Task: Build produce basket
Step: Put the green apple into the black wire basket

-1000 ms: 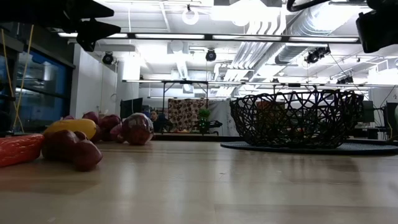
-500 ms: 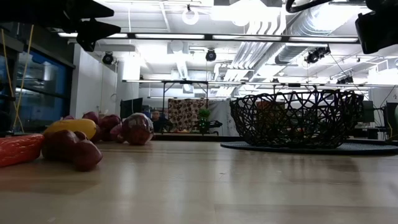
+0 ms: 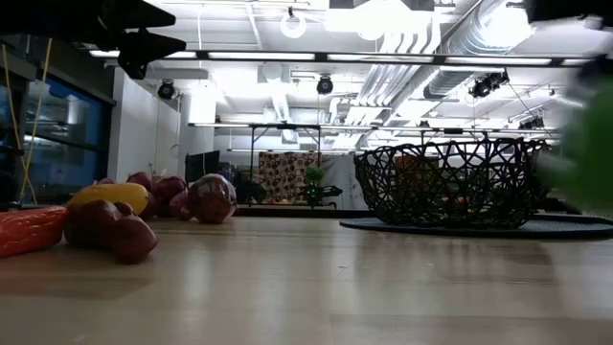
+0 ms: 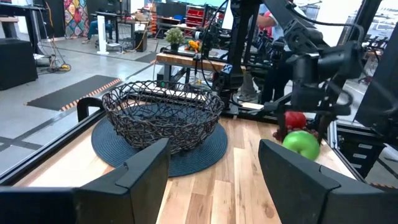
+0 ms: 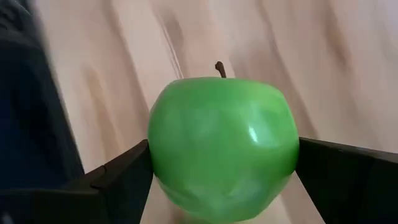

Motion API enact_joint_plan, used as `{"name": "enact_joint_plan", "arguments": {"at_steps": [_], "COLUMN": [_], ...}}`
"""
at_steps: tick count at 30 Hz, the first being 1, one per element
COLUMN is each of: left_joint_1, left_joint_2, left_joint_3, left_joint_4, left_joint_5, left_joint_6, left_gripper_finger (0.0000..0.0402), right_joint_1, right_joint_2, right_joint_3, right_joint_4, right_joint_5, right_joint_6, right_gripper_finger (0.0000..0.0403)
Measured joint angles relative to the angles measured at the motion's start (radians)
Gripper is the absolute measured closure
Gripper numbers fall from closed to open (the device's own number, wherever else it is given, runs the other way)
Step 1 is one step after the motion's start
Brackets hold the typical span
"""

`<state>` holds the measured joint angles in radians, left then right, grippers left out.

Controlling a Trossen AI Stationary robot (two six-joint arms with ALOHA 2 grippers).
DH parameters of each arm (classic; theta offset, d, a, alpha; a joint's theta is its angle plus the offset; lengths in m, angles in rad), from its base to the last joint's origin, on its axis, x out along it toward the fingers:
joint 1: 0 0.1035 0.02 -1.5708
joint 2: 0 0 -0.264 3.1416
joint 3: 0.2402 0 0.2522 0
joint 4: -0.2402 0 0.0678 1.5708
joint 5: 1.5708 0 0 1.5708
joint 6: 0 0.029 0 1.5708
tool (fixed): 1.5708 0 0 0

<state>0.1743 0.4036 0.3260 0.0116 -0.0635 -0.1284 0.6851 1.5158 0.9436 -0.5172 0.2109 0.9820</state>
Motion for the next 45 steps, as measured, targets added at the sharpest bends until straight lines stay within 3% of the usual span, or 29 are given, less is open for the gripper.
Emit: {"name": "enact_joint_plan", "arguments": {"at_steps": [6, 14, 19, 23, 27, 30, 35, 45], "left_joint_1": [0.0, 0.0, 0.0, 0.0, 0.0, 0.0, 0.0, 0.002], "left_joint_2": [0.0, 0.0, 0.0, 0.0, 0.0, 0.0, 0.0, 0.002], "left_joint_3": [0.0, 0.0, 0.0, 0.0, 0.0, 0.0, 0.0, 0.0], "left_joint_4": [0.0, 0.0, 0.0, 0.0, 0.0, 0.016, 0.069, 0.083], "left_joint_5": [-0.001, -0.004, -0.02, -0.024, -0.023, 0.006, 0.081, 0.048], "left_joint_6": [0.0, 0.0, -0.002, 0.0, 0.0, 0.022, 0.066, 0.106], "left_gripper_finger": [0.0165, 0.0165, 0.0165, 0.0165, 0.0165, 0.0165, 0.0165, 0.0165], "right_joint_1": [-0.124, -0.22, -0.221, -0.222, -0.249, -0.288, -0.342, -0.36], "right_joint_2": [-0.039, -0.266, -0.448, -0.584, -0.658, -0.677, -0.679, -0.679], "right_joint_3": [0.002, -0.009, -0.186, -0.372, -0.507, -0.559, -0.567, -0.567], "right_joint_4": [0.163, 0.192, 0.322, 0.601, 0.918, 1.046, 1.06, 1.059], "right_joint_5": [0.153, 0.374, 0.443, 0.474, 0.453, 0.407, 0.324, 0.31], "right_joint_6": [-0.349, -0.705, -0.762, -0.849, -0.995, -1.054, -1.062, -1.051], "right_gripper_finger": [0.0081, 0.0081, 0.0081, 0.0081, 0.0081, 0.0081, 0.0081, 0.0081]}}
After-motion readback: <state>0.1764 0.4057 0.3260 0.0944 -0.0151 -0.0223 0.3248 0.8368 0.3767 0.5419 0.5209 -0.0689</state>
